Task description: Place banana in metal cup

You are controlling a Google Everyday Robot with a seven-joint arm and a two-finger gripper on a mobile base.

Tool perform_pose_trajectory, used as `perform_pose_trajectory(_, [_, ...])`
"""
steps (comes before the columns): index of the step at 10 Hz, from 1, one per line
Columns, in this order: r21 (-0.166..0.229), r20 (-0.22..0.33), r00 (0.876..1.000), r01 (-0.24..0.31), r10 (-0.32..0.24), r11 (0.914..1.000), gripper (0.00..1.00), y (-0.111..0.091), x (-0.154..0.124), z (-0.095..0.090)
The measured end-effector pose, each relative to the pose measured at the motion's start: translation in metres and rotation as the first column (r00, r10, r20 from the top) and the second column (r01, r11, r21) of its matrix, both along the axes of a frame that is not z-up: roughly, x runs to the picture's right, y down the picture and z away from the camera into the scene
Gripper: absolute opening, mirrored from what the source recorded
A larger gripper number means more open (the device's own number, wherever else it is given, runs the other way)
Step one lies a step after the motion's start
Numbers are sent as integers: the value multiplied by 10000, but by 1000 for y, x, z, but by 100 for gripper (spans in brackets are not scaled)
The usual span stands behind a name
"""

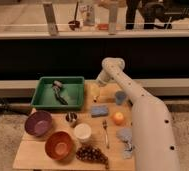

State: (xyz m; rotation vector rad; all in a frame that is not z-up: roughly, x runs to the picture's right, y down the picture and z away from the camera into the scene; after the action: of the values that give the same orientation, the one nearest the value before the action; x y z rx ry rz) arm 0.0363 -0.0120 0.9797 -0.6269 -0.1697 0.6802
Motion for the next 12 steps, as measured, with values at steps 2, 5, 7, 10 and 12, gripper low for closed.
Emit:
perform_pose_trajectory(2, [-45,-59,9999,-123,123,9999,80,0,4,1])
perform_pose_trajectory(5, [-79,-75,9998,-183,182,9998,80,1,2,2])
perform_pose_trajectory(7, [-86,-117,9996,-256,255,9996,80,0,5,2])
perform_pose_trajectory(10, [-143,-164,9994,-300,298,9994,80,2,5,4])
perform_pose_trajectory(12, [-179,-168,9993,-333,330,9993,79,3,2,5])
